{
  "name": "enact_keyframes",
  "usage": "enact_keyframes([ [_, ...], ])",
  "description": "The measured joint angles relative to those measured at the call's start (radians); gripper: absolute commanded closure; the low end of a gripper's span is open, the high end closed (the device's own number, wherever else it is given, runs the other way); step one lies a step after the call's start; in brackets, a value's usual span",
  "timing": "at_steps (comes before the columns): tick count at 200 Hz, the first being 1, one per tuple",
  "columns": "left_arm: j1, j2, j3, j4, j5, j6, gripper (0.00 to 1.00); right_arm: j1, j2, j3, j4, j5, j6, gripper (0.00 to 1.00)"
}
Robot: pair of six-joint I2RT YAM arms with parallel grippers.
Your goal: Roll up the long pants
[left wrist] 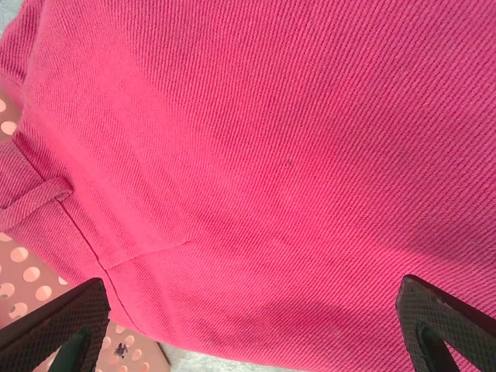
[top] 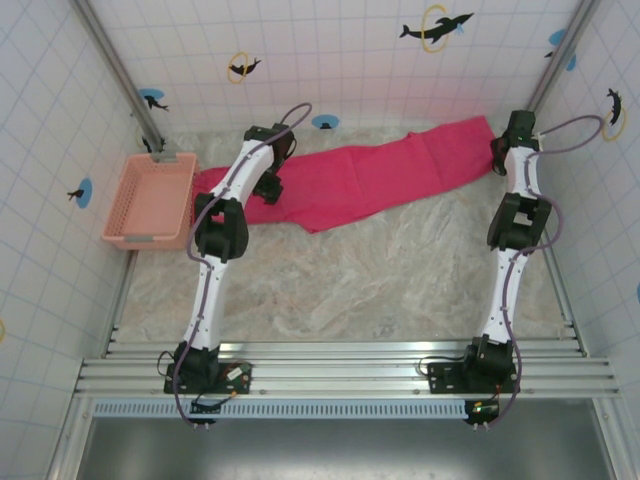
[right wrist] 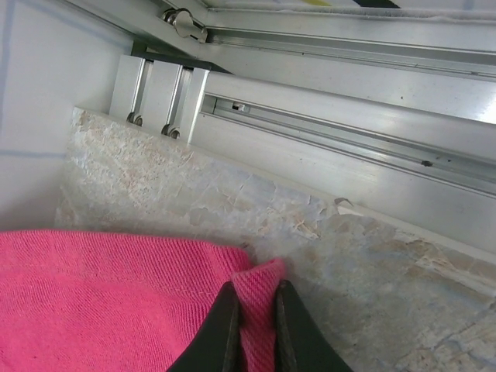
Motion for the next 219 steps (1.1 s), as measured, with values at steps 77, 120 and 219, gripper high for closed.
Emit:
enact_keyframes([
  [77, -0.012, 0.003, 0.092, 0.100, 0.114, -0.025, 0.02, -0.003, -0.164, -0.227, -0.039, 0.039, -0.108, 1.00],
  [120, -0.048, 0.003, 0.093, 0.249, 0.265, -0.113, 0.03, -0.024, -0.473, -0.600, -0.030, 0.054, -0.183, 1.00],
  [219, -0.266, 0.113, 0.179, 0.455, 0.471, -0.283, 0.02, -0.165, -0.803, -0.983, 0.040, 0.041, -0.378, 1.00],
])
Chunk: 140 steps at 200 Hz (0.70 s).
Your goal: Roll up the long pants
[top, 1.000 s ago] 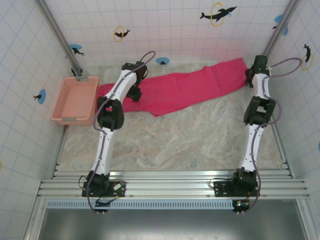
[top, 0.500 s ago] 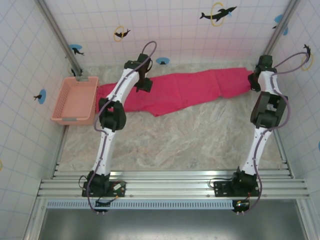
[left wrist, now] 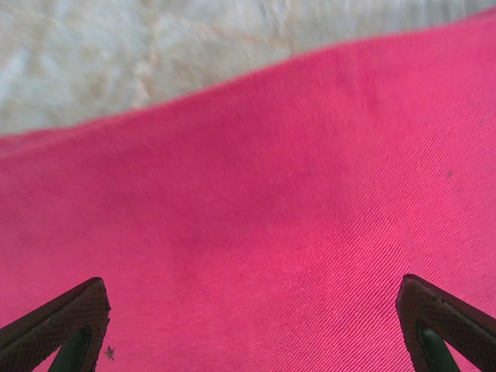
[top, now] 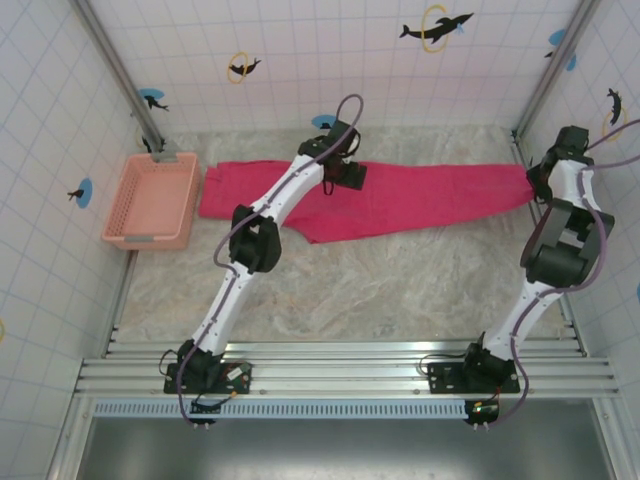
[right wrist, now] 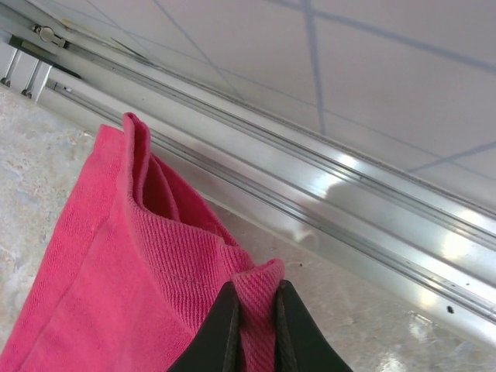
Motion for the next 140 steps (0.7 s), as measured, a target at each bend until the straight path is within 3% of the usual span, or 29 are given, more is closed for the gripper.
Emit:
enact_keyframes([
  [65, -0.019, 0.050, -0.001, -0.040, -0.001, -0.070, 0.03, -0.021, -0.076, -0.035, 0.072, -0.087, -0.091, 1.00],
  [140, -0.125, 0.075, 0.013, -0.002, 0.037, -0.189, 0.02, -0.033, -0.095, -0.085, 0.103, -0.153, -0.130, 1.00],
])
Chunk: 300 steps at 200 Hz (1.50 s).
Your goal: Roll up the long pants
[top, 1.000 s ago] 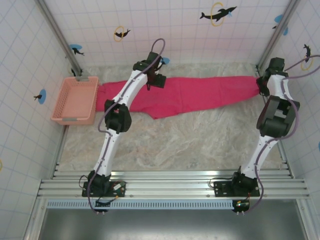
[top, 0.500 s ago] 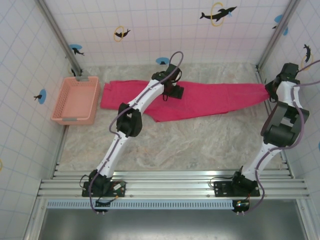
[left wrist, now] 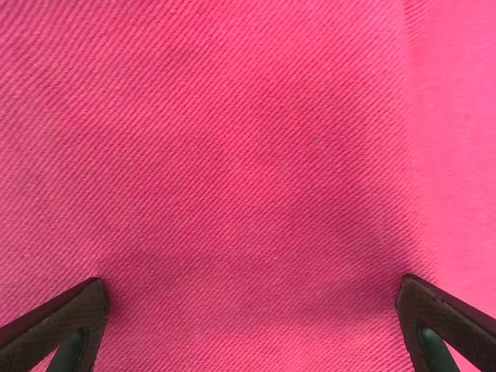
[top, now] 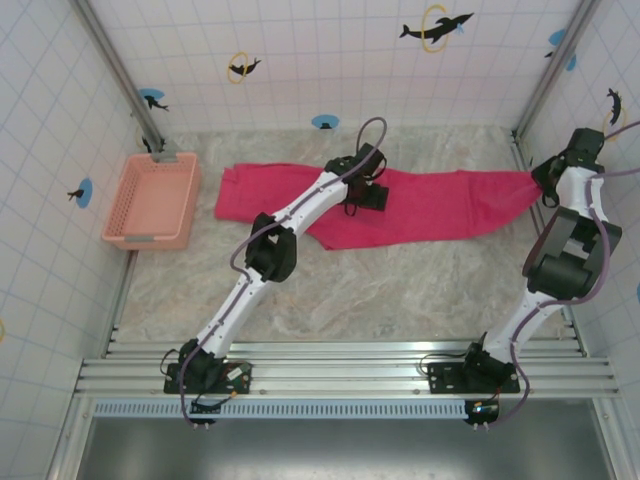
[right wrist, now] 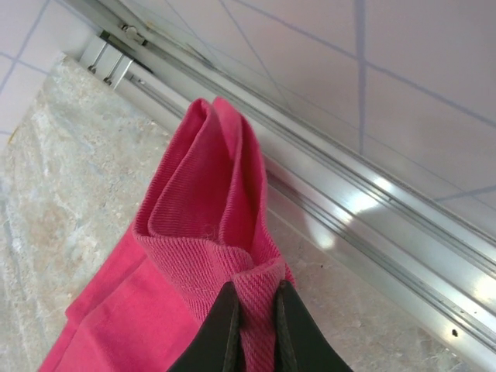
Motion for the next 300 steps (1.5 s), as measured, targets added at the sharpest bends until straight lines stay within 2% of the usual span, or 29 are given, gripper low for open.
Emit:
enact_keyframes([
  [59, -0.014, 0.013, 0.013, 0.079, 0.071, -0.106, 0.03, 0.043, -0.043, 0.008, 0.079, -0.141, 0.015, 1.00],
  [120, 0.013, 0.017, 0.004, 0.189, 0.163, -0.193, 0.03, 0.184, -0.219, -0.045, 0.132, -0.270, 0.012, 1.00],
  [134, 0.061, -0.023, -0.064, 0.192, 0.189, -0.199, 0.03, 0.248, -0.240, -0.045, 0.133, -0.274, 0.006, 1.00],
  [155, 0.201, -0.124, -0.199, 0.157, 0.192, -0.187, 0.02, 0.373, -0.248, -0.045, 0.139, -0.264, 0.001, 1.00],
  [191, 0.525, -0.398, -0.442, 0.077, 0.053, -0.071, 0.03, 0.586, -0.230, -0.043, 0.180, -0.216, 0.029, 1.00],
  [210, 0.633, -0.552, -0.566, 0.060, 0.000, -0.023, 0.03, 0.669, -0.184, -0.016, 0.193, -0.188, 0.045, 1.00],
  [226, 0.669, -0.640, -0.657, 0.056, -0.019, 0.007, 0.02, 0.733, -0.129, 0.030, 0.193, -0.166, 0.058, 1.00],
  [241, 0.672, -0.660, -0.710, 0.055, -0.018, 0.032, 0.03, 0.784, -0.080, 0.079, 0.194, -0.145, 0.068, 1.00],
  [279, 0.666, -0.578, -0.772, 0.052, 0.028, 0.057, 0.02, 0.904, 0.051, 0.248, 0.196, -0.104, 0.103, 1.00],
  [300, 0.681, -0.542, -0.802, 0.053, 0.056, 0.053, 0.03, 0.962, 0.144, 0.396, 0.172, -0.093, 0.115, 1.00],
])
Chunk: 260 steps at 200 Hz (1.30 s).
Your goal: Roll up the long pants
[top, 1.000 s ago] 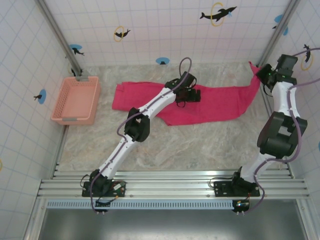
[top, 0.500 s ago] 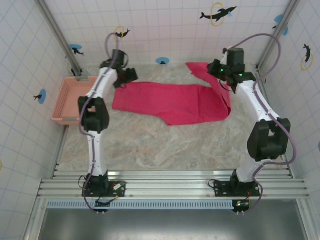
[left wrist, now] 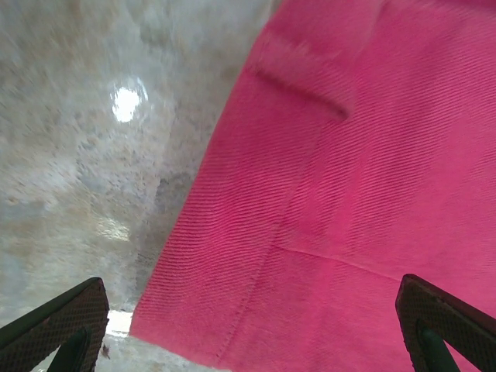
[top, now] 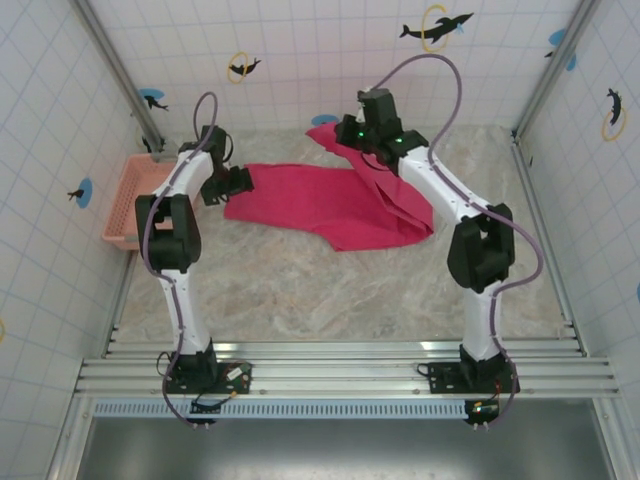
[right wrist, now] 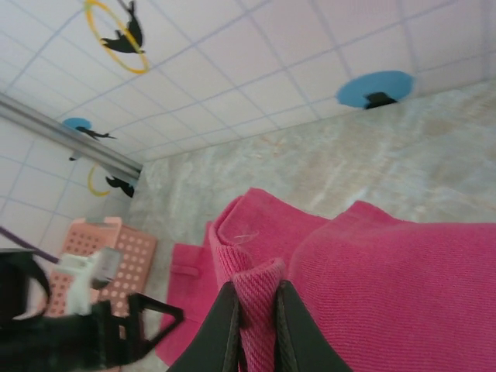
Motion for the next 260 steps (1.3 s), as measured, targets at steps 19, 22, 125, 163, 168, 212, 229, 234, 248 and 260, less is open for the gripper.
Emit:
enact_keyframes([
  [19, 0.027, 0.030, -0.008, 0.011, 0.037, -0.009, 0.02, 0.044, 0.091, 0.157, -0.023, 0.008, 0.003, 1.00],
  [22, 0.032, 0.034, -0.008, 0.015, 0.042, -0.012, 0.03, 0.051, 0.106, 0.185, -0.031, 0.011, 0.004, 1.00],
  [125, 0.097, 0.071, -0.016, 0.127, 0.215, -0.090, 0.02, 0.237, 0.421, 0.441, -0.133, -0.038, 0.090, 1.00],
  [163, 0.107, 0.070, -0.022, 0.151, 0.243, -0.109, 0.03, 0.271, 0.481, 0.457, -0.184, -0.092, 0.125, 0.72],
  [168, 0.107, 0.070, -0.022, 0.152, 0.244, -0.111, 0.02, 0.273, 0.487, 0.459, -0.190, -0.101, 0.137, 0.69],
  [212, 0.108, 0.069, -0.026, 0.164, 0.256, -0.114, 0.02, 0.272, 0.540, 0.520, -0.264, -0.212, 0.152, 0.49],
  [229, 0.109, 0.068, -0.028, 0.165, 0.260, -0.114, 0.02, 0.258, 0.539, 0.539, -0.289, -0.226, 0.145, 0.49],
  [234, 0.108, 0.068, -0.030, 0.166, 0.262, -0.114, 0.02, 0.251, 0.537, 0.542, -0.294, -0.229, 0.138, 0.49],
  [248, 0.108, 0.064, -0.034, 0.165, 0.267, -0.113, 0.02, 0.225, 0.527, 0.546, -0.321, -0.233, 0.118, 0.49],
  [260, 0.106, 0.062, -0.034, 0.159, 0.268, -0.112, 0.02, 0.195, 0.513, 0.546, -0.359, -0.234, 0.097, 0.50],
])
